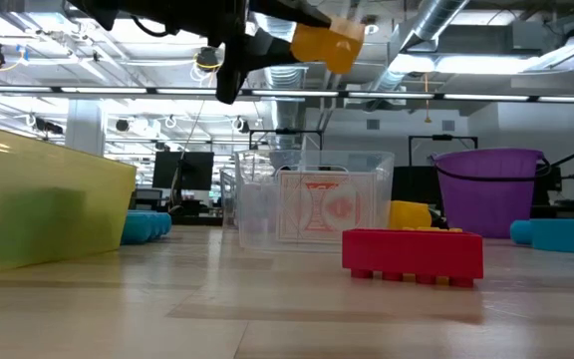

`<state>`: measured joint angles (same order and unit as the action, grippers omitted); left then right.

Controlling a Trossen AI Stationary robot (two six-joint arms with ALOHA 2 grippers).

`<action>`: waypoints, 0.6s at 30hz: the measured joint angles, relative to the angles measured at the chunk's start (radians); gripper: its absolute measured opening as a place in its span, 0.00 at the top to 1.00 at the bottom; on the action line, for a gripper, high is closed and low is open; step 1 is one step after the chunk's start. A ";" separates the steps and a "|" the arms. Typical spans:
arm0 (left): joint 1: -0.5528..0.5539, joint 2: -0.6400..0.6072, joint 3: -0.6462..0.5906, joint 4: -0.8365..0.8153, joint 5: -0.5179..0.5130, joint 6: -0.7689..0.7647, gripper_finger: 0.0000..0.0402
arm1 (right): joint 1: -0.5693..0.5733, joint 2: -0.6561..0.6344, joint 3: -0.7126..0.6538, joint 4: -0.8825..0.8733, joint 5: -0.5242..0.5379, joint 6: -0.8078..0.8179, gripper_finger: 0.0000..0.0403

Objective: Pick & Place Toys
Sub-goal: Put the yellow game piece into the yellow bin

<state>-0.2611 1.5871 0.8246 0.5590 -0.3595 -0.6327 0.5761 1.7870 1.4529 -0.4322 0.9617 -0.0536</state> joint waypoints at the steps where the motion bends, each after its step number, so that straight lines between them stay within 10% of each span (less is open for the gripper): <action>1: 0.000 0.000 0.000 -0.006 0.000 0.000 0.68 | 0.012 0.000 0.017 -0.025 0.002 0.010 0.09; 18: 0.015 0.000 0.000 -0.035 0.236 0.082 0.68 | 0.187 0.000 0.183 -0.798 0.108 0.620 0.08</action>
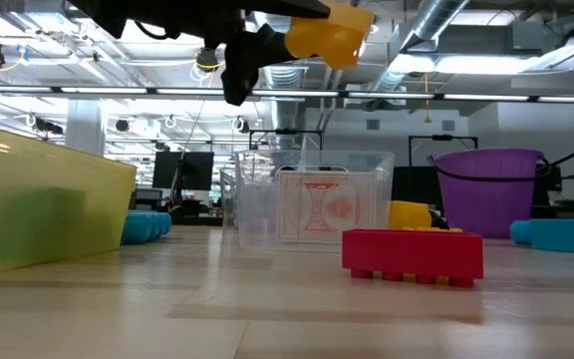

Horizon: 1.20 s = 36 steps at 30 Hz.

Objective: Pick & Place Toys
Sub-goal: Put the yellow game piece into the yellow bin

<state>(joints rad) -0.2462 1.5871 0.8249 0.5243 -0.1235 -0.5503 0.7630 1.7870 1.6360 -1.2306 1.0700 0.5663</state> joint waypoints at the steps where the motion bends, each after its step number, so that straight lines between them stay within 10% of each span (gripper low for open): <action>1: 0.000 0.000 0.000 -0.012 0.027 0.018 0.68 | 0.004 0.000 0.001 -0.025 0.003 0.028 0.08; 15: -0.159 -0.143 -0.002 -0.461 0.298 -0.012 0.68 | 0.013 0.000 0.003 -0.309 -0.016 0.363 0.08; 36: -0.618 -0.418 -0.003 -1.205 0.152 -0.463 0.67 | 0.014 0.000 0.003 -0.328 -0.022 0.414 0.08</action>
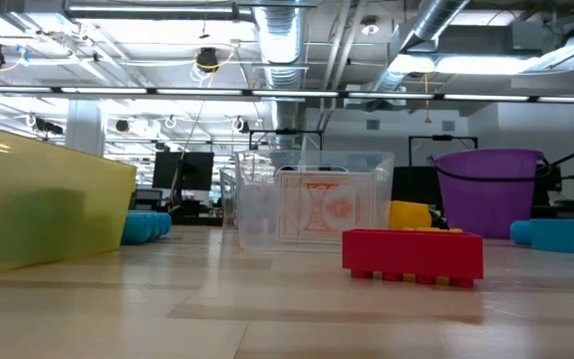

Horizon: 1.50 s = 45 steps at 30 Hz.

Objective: Pick & Place Toys
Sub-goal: Put the yellow game piece into the yellow bin

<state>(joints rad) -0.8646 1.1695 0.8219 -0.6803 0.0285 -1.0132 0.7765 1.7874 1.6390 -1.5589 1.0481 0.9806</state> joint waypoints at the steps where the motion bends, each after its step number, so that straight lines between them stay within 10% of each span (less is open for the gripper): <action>1: -0.007 0.002 0.000 -0.018 -0.001 -0.013 0.67 | 0.000 0.000 0.000 0.000 0.000 0.000 0.08; 45: -0.252 0.199 -0.001 -0.113 -0.086 -0.197 0.67 | 0.000 0.000 0.000 0.009 0.000 0.015 0.08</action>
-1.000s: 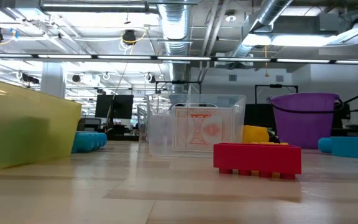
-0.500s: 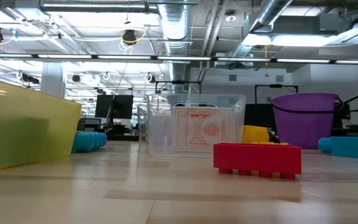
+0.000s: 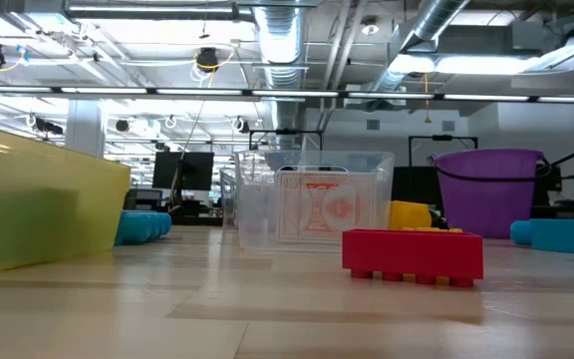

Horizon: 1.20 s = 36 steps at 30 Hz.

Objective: Pick & Place Toys
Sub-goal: Put the yellow game piece into the yellow bin

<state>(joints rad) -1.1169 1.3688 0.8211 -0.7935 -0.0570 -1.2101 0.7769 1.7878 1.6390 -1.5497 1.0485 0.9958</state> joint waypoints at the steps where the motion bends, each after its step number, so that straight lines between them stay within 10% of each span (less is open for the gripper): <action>1: -0.003 0.009 0.000 0.000 0.000 0.000 0.67 | 0.000 0.000 0.000 0.000 0.000 0.000 0.08; 36: -0.054 0.052 0.000 0.030 -0.024 0.024 0.59 | 0.000 0.000 0.000 0.003 0.000 0.000 0.08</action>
<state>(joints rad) -1.1709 1.4204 0.8215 -0.7634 -0.0811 -1.1866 0.7769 1.7878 1.6390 -1.5471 1.0485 0.9955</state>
